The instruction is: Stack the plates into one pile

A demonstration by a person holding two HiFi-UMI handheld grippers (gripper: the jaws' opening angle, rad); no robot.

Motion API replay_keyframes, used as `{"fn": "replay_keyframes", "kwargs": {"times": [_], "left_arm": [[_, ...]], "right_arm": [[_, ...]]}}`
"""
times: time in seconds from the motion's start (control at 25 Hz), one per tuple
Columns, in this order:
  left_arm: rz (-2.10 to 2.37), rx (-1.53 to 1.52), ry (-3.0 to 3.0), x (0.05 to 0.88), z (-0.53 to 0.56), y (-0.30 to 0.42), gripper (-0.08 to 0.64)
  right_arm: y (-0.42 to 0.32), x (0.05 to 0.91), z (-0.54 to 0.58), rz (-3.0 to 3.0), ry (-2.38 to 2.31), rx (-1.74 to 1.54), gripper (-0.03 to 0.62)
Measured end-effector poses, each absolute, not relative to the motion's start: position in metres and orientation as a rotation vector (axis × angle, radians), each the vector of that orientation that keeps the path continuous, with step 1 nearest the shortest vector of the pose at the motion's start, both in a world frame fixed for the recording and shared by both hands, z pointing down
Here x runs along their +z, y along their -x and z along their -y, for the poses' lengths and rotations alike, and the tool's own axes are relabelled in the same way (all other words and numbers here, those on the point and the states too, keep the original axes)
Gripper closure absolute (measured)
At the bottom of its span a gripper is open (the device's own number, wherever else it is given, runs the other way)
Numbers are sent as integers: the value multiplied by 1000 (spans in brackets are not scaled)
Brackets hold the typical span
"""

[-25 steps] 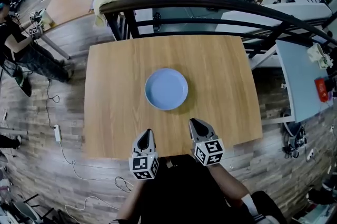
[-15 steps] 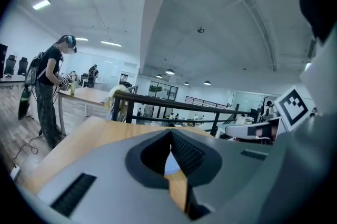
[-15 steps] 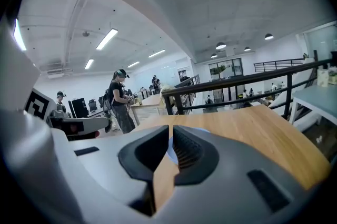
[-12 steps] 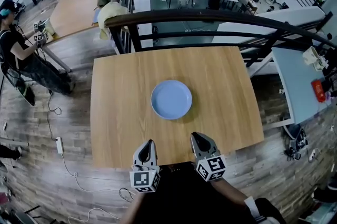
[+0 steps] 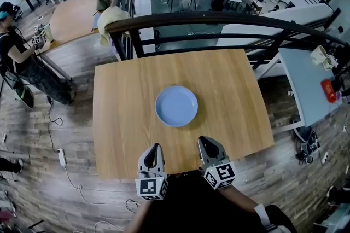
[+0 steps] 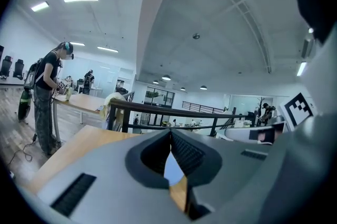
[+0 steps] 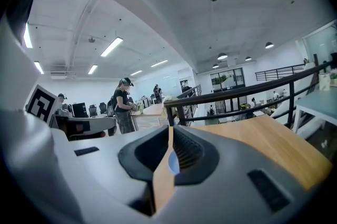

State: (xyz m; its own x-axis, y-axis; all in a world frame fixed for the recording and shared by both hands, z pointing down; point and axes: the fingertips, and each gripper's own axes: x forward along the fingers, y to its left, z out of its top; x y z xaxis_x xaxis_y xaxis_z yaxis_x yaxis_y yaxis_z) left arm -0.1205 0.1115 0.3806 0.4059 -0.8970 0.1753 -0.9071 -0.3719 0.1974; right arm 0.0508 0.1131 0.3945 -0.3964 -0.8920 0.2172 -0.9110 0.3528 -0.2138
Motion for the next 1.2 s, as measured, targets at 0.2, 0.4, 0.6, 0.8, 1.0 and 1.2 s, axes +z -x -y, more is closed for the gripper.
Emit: {"fn": "replay_keyframes", "kwargs": {"times": [0.2,0.4,0.6,0.8,1.0,1.2], "left_arm": [[1574,64,-2397,384,-111,120,537],[1587,70,-2395,384,-111,123,537],[1586,72,-2371,389,-112,127,537],[1587,72,-2367,389,-114,127,537],[1591,78,-2367,389,-114,126,537],[1596,88,-2354,387,-111,133,537]], "right_arm": [[-52,392,-110,2512,-1696,438,549],[-48,398,-109,2512,-1679,455,552],[-44,399,-109,2513,-1662,458,554],[-43,399,-111,2519,-1658,449,555],[-43,400,-111,2512,-1660,458,555],[-37,401,-111,2511,-1652,444,557]]}}
